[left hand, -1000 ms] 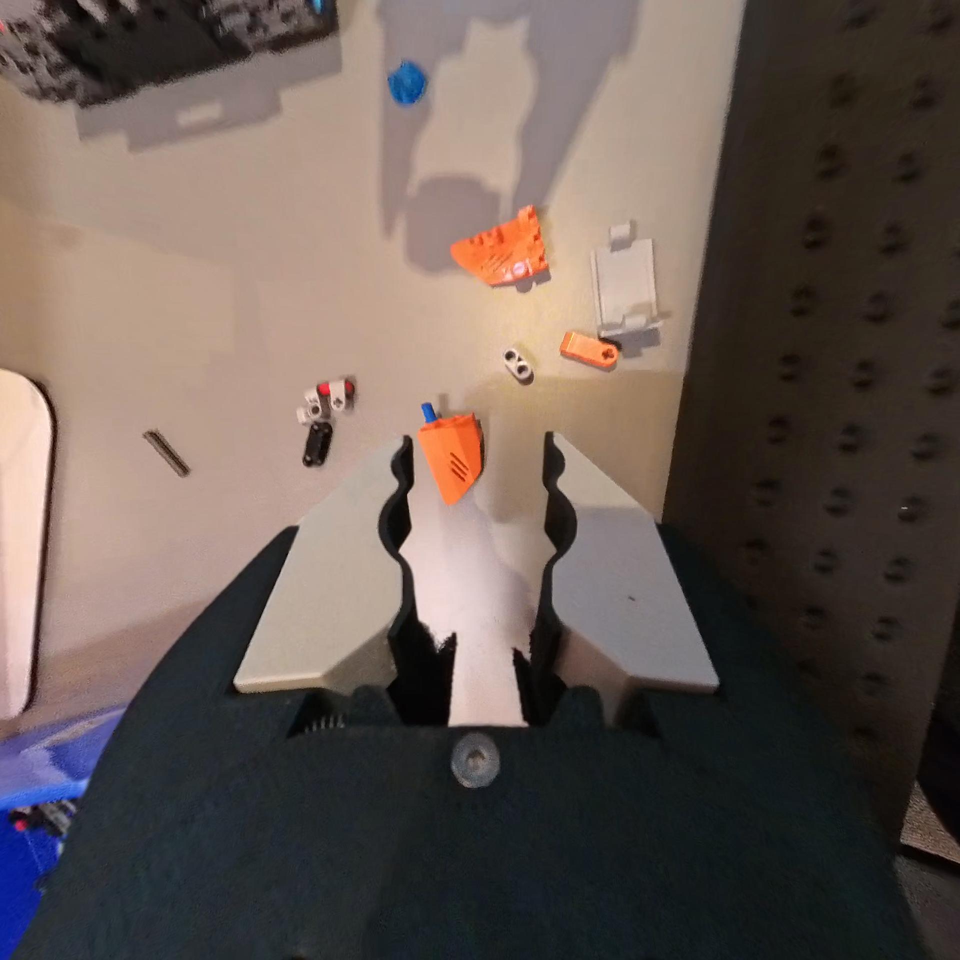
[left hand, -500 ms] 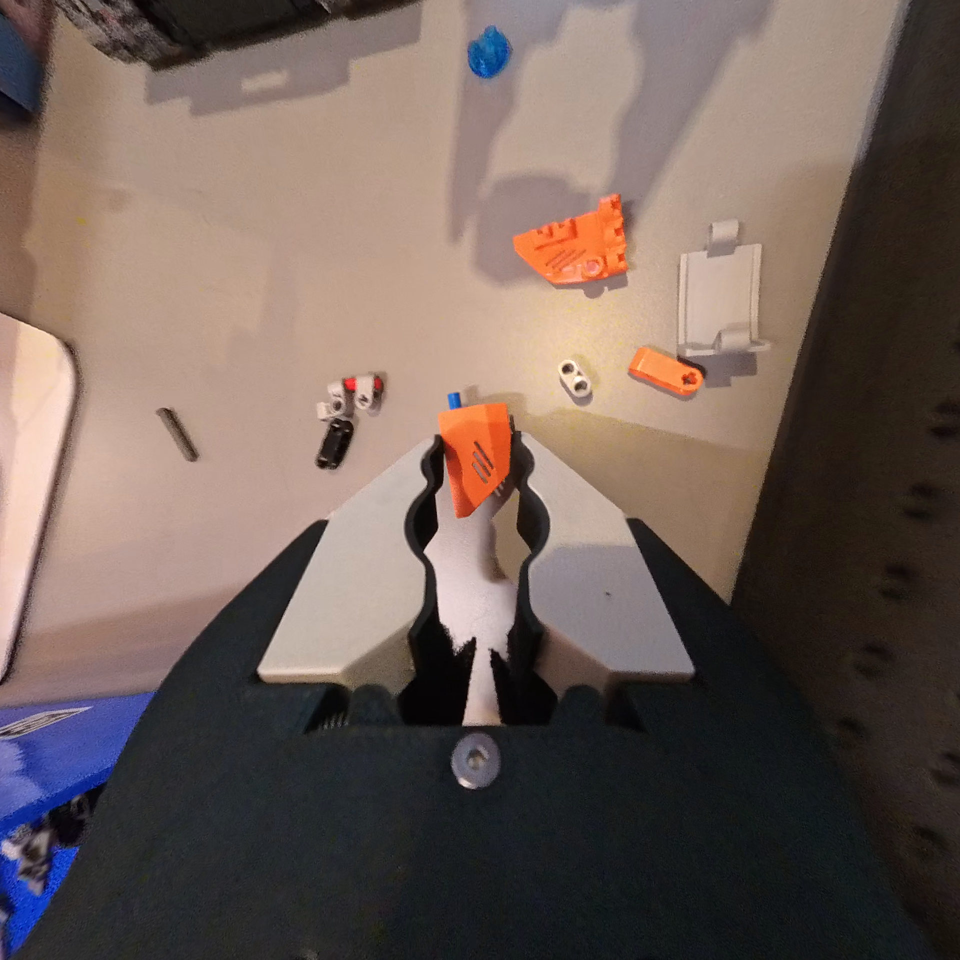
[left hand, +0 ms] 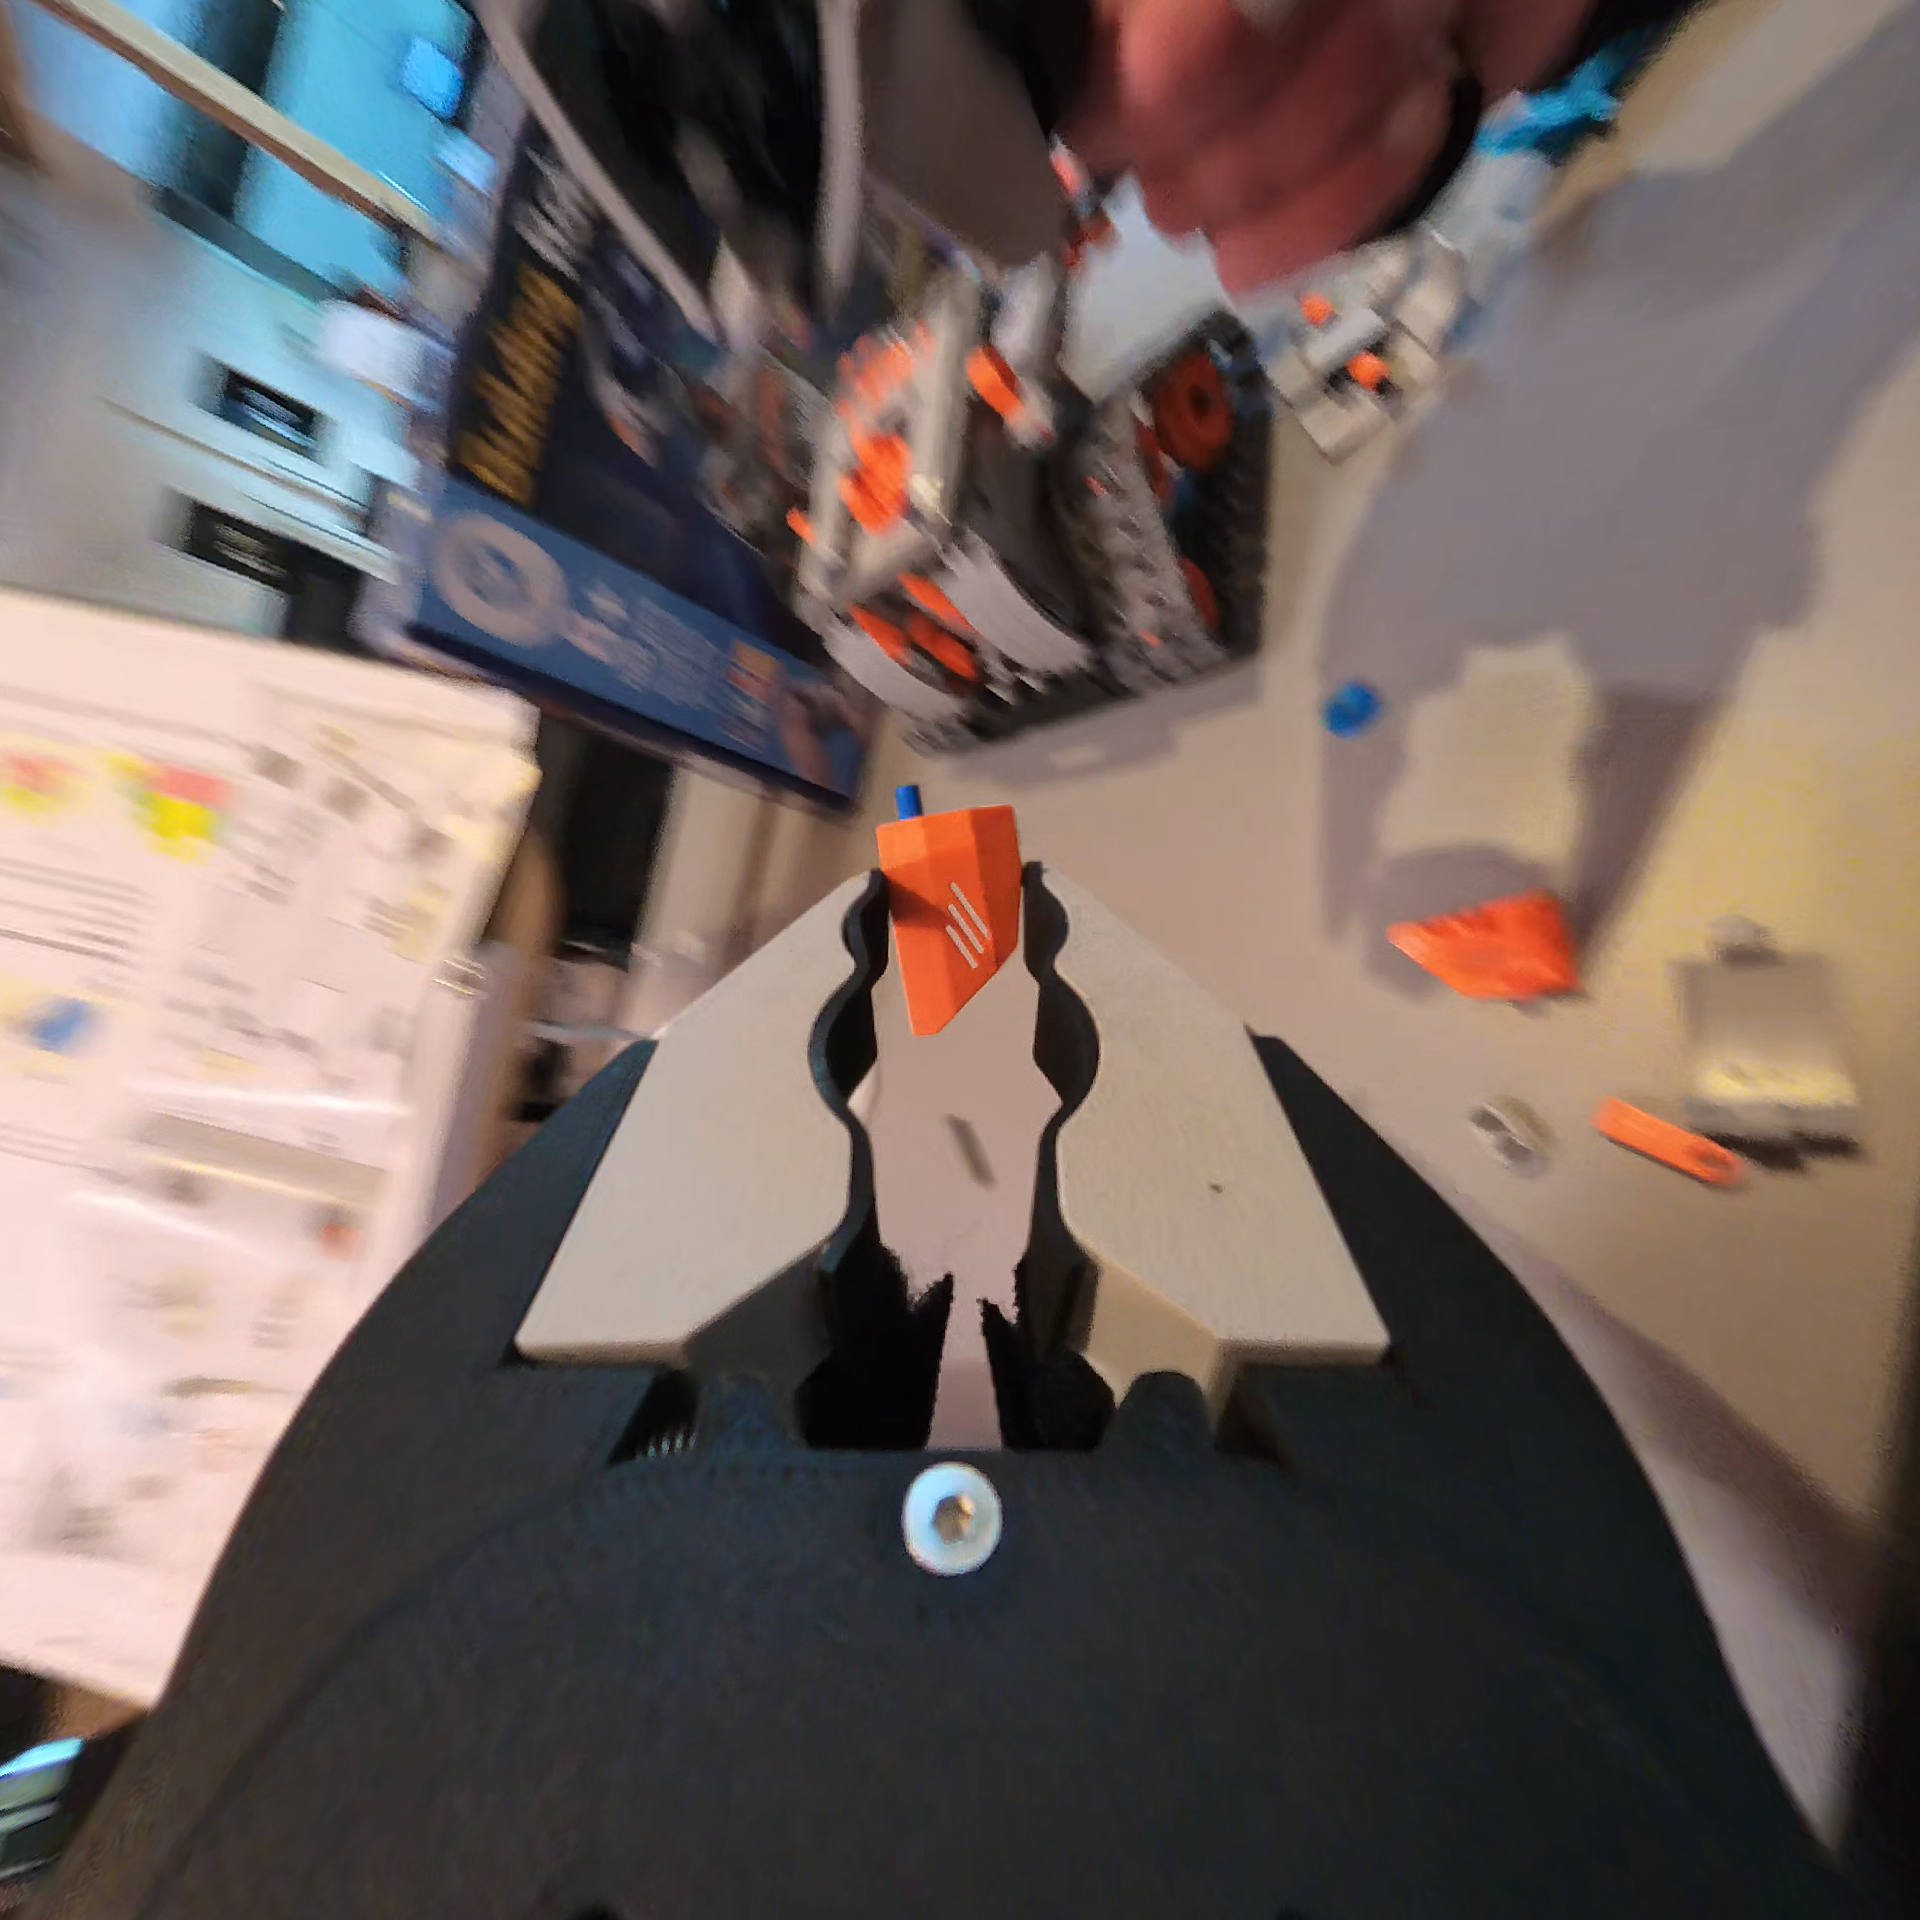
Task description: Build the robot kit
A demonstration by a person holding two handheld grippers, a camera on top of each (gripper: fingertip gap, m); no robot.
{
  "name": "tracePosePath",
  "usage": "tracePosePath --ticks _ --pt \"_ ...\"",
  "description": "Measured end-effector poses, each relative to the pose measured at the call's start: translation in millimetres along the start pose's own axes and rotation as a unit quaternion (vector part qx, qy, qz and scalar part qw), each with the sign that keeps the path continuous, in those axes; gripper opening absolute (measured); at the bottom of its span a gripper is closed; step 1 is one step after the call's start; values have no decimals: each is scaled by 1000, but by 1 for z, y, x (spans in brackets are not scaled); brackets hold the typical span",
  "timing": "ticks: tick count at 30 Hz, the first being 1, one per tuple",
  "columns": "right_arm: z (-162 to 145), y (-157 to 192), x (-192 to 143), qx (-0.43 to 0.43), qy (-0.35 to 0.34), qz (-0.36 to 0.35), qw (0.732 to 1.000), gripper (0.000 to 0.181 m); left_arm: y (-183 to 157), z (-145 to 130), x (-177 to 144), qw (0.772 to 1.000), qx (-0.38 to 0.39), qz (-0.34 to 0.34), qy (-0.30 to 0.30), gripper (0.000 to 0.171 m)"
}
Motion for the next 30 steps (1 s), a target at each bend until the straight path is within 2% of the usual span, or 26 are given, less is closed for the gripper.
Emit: tracePosePath --ticks 6,11,30 --pt "6 6 -4 -3 -42 40 998 46 7 41 -4 995 66 58 -51 23" --pt "10 10 -7 -11 -63 60 996 46 8 60 -6 988 100 86 -78 22" --pt "13 12 -13 -12 -87 88 992 46 -2 84 -20 979 149 89 -104 23"
Point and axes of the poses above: each gripper's, where its closed fingertips meet, x out along the fingers, z out of its top, y = z × x across the jaws, the point moved 8 cm from there along -x, back along the fingers, and after that the axes turned 8 degrees about -x, right-handed, at the moved point
